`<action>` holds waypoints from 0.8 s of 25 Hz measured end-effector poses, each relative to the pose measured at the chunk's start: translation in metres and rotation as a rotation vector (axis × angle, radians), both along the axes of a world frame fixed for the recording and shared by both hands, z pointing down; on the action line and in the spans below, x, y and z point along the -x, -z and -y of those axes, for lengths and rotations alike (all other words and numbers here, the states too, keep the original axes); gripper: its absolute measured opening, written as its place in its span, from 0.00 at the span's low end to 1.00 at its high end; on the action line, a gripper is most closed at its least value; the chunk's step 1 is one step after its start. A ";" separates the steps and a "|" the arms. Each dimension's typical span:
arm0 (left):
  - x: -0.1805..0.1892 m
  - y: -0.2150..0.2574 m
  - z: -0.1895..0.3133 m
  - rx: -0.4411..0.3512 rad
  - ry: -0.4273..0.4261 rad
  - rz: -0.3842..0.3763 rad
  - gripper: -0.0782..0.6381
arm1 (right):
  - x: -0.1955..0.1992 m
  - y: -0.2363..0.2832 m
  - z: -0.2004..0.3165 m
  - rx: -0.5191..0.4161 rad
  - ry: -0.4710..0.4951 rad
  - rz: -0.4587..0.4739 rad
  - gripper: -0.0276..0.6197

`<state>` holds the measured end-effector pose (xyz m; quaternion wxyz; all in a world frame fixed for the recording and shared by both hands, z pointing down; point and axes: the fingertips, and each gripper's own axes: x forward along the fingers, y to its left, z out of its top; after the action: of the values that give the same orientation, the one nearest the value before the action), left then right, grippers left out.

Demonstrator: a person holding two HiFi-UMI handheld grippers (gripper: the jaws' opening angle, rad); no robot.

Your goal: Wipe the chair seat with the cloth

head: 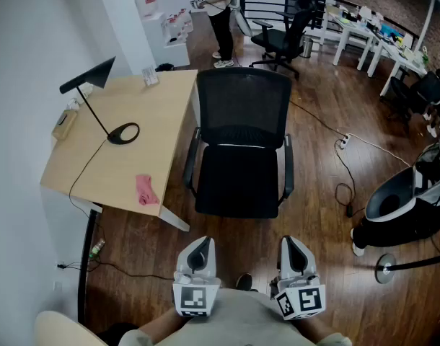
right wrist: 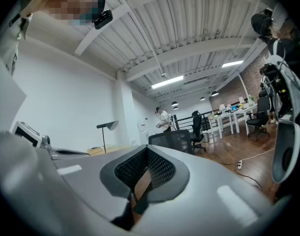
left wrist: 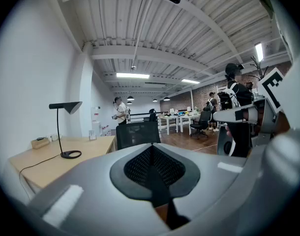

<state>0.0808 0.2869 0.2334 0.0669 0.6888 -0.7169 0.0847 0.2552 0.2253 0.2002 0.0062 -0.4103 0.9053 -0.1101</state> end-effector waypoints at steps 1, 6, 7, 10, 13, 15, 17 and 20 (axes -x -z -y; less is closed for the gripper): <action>0.007 -0.001 0.007 0.002 -0.007 -0.002 0.12 | 0.007 -0.002 0.005 -0.005 -0.002 -0.007 0.04; 0.061 -0.007 0.038 -0.012 -0.017 -0.010 0.12 | 0.059 -0.009 0.032 -0.012 0.004 -0.053 0.04; 0.074 -0.010 0.043 -0.015 -0.013 -0.012 0.12 | 0.073 -0.008 0.037 -0.016 0.010 -0.064 0.04; 0.125 -0.017 0.059 -0.022 0.013 -0.031 0.12 | 0.125 -0.001 0.058 -0.045 0.039 -0.098 0.04; 0.189 -0.017 0.073 -0.037 0.056 -0.030 0.12 | 0.190 0.012 0.078 -0.078 0.077 -0.122 0.07; 0.232 -0.015 0.081 -0.046 0.092 -0.023 0.12 | 0.236 0.018 0.089 -0.101 0.112 -0.134 0.07; 0.273 -0.011 0.085 -0.052 0.135 -0.020 0.12 | 0.284 0.021 0.097 -0.112 0.160 -0.150 0.07; 0.332 -0.010 0.081 -0.046 0.206 -0.033 0.12 | 0.359 0.017 0.096 -0.138 0.264 -0.195 0.09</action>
<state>-0.2513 0.2062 0.2433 0.0713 0.6142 -0.7844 0.0496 -0.1037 0.1293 0.1835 -0.0681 -0.2953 0.9529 -0.0072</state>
